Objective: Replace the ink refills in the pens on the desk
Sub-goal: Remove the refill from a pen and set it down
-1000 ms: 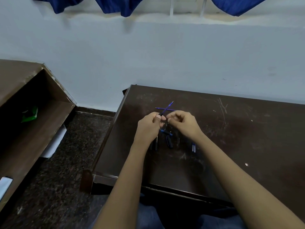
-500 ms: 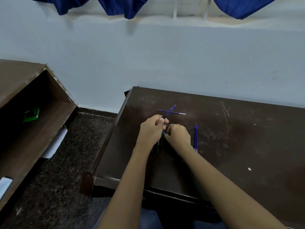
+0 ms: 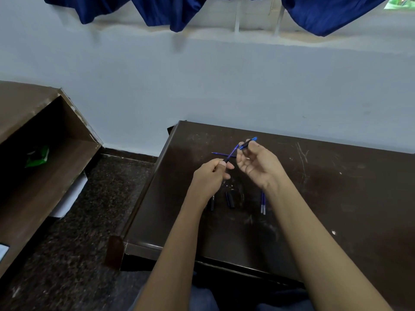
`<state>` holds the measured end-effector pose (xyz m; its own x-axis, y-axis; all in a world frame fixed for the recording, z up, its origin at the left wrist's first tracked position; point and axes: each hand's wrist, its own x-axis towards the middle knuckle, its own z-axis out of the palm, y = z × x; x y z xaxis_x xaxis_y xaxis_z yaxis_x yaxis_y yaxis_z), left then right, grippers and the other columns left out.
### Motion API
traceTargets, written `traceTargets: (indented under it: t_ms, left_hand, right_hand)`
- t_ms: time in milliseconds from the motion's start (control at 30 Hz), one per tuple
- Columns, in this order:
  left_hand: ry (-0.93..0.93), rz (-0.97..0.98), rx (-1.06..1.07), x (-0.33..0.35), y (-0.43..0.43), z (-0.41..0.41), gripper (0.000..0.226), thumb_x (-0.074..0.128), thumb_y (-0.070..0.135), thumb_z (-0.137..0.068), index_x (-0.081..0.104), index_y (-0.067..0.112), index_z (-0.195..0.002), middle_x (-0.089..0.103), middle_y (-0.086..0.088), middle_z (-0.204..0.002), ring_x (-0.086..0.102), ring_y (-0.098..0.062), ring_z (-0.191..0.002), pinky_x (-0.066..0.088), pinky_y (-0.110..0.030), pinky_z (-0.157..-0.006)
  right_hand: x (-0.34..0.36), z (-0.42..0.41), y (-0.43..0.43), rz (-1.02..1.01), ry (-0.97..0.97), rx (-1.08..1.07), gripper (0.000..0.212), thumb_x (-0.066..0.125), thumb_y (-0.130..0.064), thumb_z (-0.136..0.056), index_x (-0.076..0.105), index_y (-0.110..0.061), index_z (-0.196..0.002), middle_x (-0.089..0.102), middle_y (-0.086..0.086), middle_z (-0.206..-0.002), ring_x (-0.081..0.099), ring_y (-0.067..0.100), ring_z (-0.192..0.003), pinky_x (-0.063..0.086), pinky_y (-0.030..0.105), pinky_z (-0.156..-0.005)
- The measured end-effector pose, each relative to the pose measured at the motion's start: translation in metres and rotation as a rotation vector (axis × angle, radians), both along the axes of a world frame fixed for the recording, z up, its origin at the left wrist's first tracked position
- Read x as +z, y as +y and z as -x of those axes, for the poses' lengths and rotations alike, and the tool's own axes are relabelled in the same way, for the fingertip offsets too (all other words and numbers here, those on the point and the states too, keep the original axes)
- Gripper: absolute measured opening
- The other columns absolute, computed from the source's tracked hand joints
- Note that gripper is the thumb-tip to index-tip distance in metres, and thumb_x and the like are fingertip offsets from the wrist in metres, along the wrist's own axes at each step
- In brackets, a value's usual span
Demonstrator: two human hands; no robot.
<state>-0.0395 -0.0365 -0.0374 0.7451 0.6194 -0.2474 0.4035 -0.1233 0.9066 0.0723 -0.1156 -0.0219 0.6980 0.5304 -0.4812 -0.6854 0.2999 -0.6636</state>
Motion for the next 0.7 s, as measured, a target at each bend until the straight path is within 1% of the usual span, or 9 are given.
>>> traceTargets:
  t_ms: [67, 133, 233, 333, 400, 433, 500, 600, 700]
  left_hand:
    - [0.011, 0.022, -0.021, 0.003, -0.003, -0.002, 0.030, 0.039, 0.031, -0.099, 0.068, 0.028, -0.092, 0.069, 0.004, -0.081, 0.060, -0.009, -0.081, 0.045, -0.025, -0.074]
    - [0.020, 0.038, -0.030, 0.005, -0.005, -0.004, 0.029, 0.039, 0.032, -0.099, 0.067, 0.028, -0.093, 0.070, 0.004, -0.082, 0.059, -0.008, -0.081, 0.043, -0.027, -0.075]
    - [0.030, 0.050, -0.054, 0.007, -0.006, -0.005, 0.028, 0.039, 0.031, -0.100, 0.066, 0.027, -0.095, 0.068, 0.003, -0.084, 0.058, -0.007, -0.083, 0.043, -0.028, -0.081]
    - [0.043, 0.048, -0.083, 0.006, -0.006, -0.005, 0.029, 0.039, 0.030, -0.100, 0.067, 0.026, -0.098, 0.067, 0.005, -0.082, 0.057, -0.007, -0.083, 0.041, -0.026, -0.076]
    - [0.045, 0.044, -0.096, 0.006, -0.006, -0.005, 0.030, 0.039, 0.030, -0.100, 0.068, 0.025, -0.100, 0.067, 0.005, -0.081, 0.058, -0.007, -0.083, 0.041, -0.025, -0.073]
    - [0.046, 0.043, -0.098, 0.006, -0.006, -0.005, 0.030, 0.039, 0.030, -0.100, 0.068, 0.025, -0.100, 0.066, 0.005, -0.081, 0.058, -0.007, -0.084, 0.041, -0.026, -0.074]
    - [0.046, 0.040, -0.094, 0.006, -0.006, -0.005, 0.030, 0.039, 0.030, -0.100, 0.068, 0.024, -0.101, 0.066, 0.004, -0.082, 0.059, -0.009, -0.086, 0.043, -0.029, -0.081]
    - [0.043, 0.029, -0.086, 0.007, -0.006, -0.005, 0.030, 0.039, 0.030, -0.100, 0.068, 0.024, -0.100, 0.067, 0.004, -0.083, 0.059, -0.010, -0.088, 0.044, -0.033, -0.087]
    - [0.040, 0.025, -0.090, 0.008, -0.007, -0.005, 0.030, 0.038, 0.030, -0.100, 0.068, 0.024, -0.100, 0.067, 0.003, -0.084, 0.060, -0.012, -0.091, 0.044, -0.032, -0.086]
  right_hand:
    - [0.006, 0.006, -0.003, -0.036, 0.009, 0.022, 0.021, 0.041, -0.012, -0.100, 0.057, -0.008, -0.087, 0.067, 0.006, -0.083, 0.063, 0.018, -0.078, 0.051, 0.032, -0.080]
    - [0.011, 0.008, -0.005, -0.062, 0.011, 0.004, 0.019, 0.040, -0.012, -0.101, 0.055, -0.008, -0.091, 0.067, 0.009, -0.093, 0.065, 0.021, -0.085, 0.050, 0.034, -0.087]
    - [0.015, 0.008, -0.005, -0.105, 0.027, -0.041, 0.014, 0.040, -0.013, -0.101, 0.053, -0.009, -0.097, 0.067, 0.010, -0.101, 0.068, 0.022, -0.087, 0.052, 0.034, -0.086]
    - [0.015, 0.007, -0.006, -0.124, 0.043, -0.108, 0.011, 0.041, -0.014, -0.101, 0.051, -0.010, -0.105, 0.068, 0.010, -0.102, 0.068, 0.021, -0.089, 0.052, 0.039, -0.091]
    - [0.017, 0.005, -0.006, -0.130, 0.046, -0.149, 0.011, 0.042, -0.014, -0.100, 0.051, -0.010, -0.105, 0.069, 0.009, -0.101, 0.068, 0.021, -0.090, 0.053, 0.040, -0.090]
    - [0.019, 0.005, -0.006, -0.125, 0.036, -0.155, 0.010, 0.043, -0.014, -0.100, 0.052, -0.011, -0.104, 0.069, 0.009, -0.101, 0.068, 0.021, -0.090, 0.053, 0.040, -0.087]
    - [0.020, 0.005, -0.005, -0.112, 0.014, -0.152, 0.010, 0.043, -0.015, -0.100, 0.053, -0.011, -0.103, 0.069, 0.009, -0.102, 0.068, 0.021, -0.092, 0.054, 0.040, -0.085]
    - [0.020, 0.007, -0.004, -0.109, 0.010, -0.142, 0.010, 0.043, -0.015, -0.100, 0.053, -0.012, -0.103, 0.069, 0.010, -0.104, 0.068, 0.022, -0.093, 0.053, 0.041, -0.088]
    - [0.020, 0.005, -0.006, -0.136, 0.031, -0.145, 0.016, 0.044, -0.017, -0.100, 0.052, -0.011, -0.113, 0.069, 0.009, -0.107, 0.068, 0.022, -0.093, 0.054, 0.041, -0.085]
